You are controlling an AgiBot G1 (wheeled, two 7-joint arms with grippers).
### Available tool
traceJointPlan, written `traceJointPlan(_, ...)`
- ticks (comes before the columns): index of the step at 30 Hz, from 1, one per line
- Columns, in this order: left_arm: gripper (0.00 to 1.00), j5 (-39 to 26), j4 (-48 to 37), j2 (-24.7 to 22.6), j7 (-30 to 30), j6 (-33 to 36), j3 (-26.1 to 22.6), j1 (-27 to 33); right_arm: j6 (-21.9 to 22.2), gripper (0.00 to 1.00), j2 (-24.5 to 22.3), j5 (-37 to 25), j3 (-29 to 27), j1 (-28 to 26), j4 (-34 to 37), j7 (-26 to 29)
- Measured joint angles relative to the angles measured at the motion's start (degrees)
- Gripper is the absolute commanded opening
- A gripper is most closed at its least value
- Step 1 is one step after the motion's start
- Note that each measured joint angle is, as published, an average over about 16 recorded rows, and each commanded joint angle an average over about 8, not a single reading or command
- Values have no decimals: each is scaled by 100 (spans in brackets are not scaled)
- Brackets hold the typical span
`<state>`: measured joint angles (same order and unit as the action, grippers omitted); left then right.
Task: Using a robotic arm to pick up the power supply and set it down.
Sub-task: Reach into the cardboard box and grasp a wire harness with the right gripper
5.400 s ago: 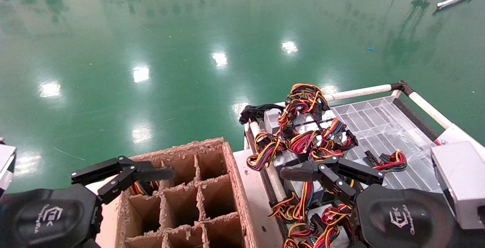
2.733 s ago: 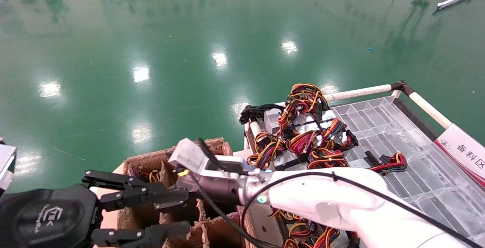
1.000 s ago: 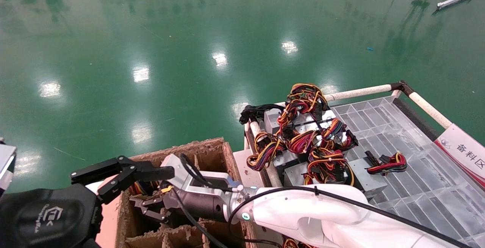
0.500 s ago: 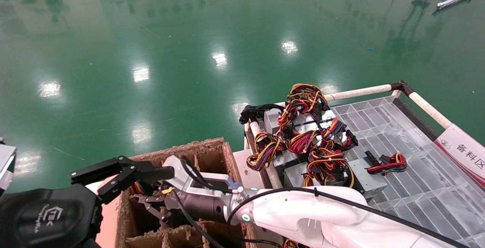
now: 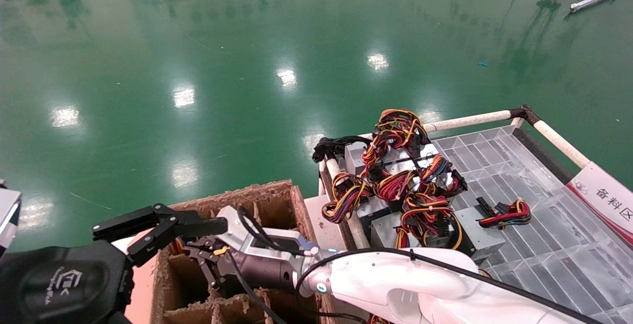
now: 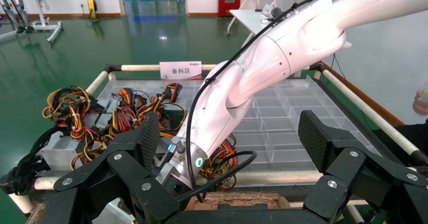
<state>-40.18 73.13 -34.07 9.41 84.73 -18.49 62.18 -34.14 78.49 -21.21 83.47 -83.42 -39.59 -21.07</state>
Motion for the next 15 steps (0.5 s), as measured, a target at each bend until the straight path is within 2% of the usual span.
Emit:
traceJointPlan(3, 100, 0, 0, 0, 0, 0, -1, 0, 6, 1, -1, 72, 2, -4, 16, -21)
traceJointPlan(4, 100, 0, 0, 0, 0, 0, -1, 0, 7, 6, -1, 98, -1, -6, 23, -28)
traceJointPlan(11, 100, 1, 0, 1, -1, -1, -2, 0, 0, 91, -3, 297, -49, -33, 85, -86)
traceJointPlan(12, 100, 2, 0, 1, -1, -1, -2, 0, -2, 98, -3, 324, -58, -37, 93, -94)
traceJointPlan(15, 100, 2, -1, 1, -1, -2, -2, 0, -10, 100, -4, 395, -83, -47, 116, -113)
